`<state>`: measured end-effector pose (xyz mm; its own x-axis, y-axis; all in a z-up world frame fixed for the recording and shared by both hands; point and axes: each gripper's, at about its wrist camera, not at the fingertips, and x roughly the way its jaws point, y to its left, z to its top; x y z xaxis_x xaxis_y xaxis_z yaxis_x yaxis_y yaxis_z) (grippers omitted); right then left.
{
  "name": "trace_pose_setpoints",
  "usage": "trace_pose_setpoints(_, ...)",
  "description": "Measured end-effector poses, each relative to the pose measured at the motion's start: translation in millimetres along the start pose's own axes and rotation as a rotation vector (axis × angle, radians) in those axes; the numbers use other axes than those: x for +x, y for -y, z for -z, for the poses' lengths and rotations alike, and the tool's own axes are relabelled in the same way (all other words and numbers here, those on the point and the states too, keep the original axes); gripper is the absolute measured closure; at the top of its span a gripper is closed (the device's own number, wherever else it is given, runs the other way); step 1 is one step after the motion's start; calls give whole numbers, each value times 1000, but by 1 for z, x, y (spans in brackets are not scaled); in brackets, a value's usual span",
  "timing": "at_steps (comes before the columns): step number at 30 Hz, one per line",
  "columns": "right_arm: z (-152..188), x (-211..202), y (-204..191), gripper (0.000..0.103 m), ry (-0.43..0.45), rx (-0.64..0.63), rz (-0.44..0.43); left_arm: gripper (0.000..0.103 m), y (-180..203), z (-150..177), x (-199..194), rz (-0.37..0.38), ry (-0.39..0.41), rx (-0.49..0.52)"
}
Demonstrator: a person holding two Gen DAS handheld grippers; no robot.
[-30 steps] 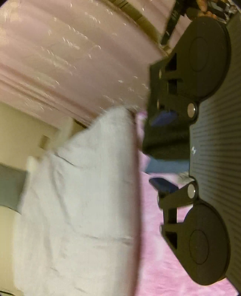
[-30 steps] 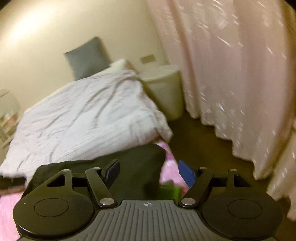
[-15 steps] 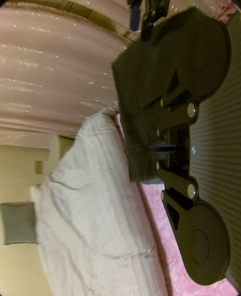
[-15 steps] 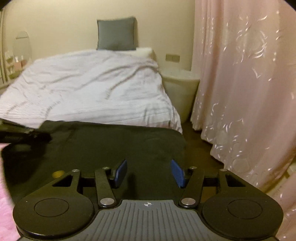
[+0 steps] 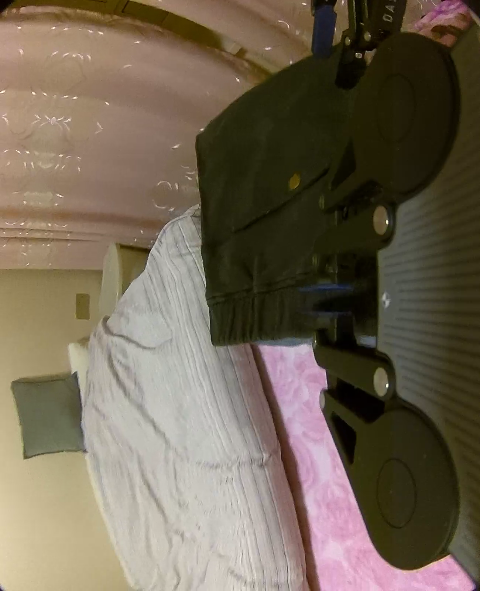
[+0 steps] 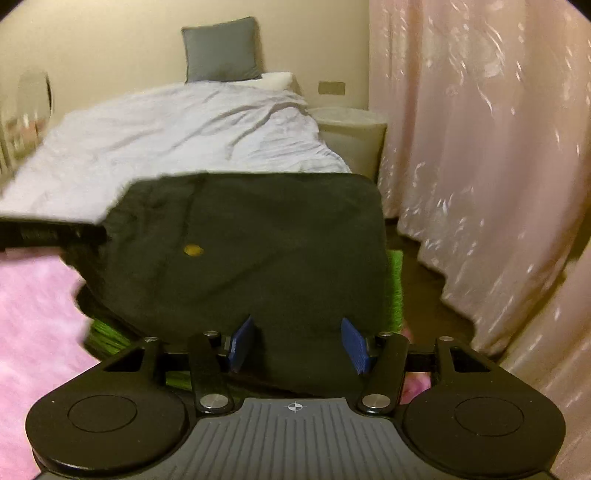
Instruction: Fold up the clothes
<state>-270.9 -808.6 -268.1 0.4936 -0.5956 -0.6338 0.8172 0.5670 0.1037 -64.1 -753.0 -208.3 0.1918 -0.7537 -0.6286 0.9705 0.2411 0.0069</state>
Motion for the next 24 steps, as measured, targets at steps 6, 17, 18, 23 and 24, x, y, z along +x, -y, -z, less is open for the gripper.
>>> trace_pose_setpoints(6, 16, -45, -12, 21, -68, 66, -5, 73, 2, 23, -54, -25, -123, -118)
trace_pose_setpoints(17, 31, -144, -45, 13, -161, 135, 11, 54, 14, 57, -165, -71, -300, -130)
trace_pose_setpoints(18, 30, -156, -48, 4, -162, 140, 19, 47, 14, 58, -179, -78, -304, -131)
trace_pose_setpoints(23, 20, -207, -70, 1, -173, 146, 39, 38, 11, 57, -234, -73, -286, -140)
trace_pose_setpoints(24, 18, -216, -75, 1, -177, 145, 45, 38, 11, 56, -243, -80, -281, -133)
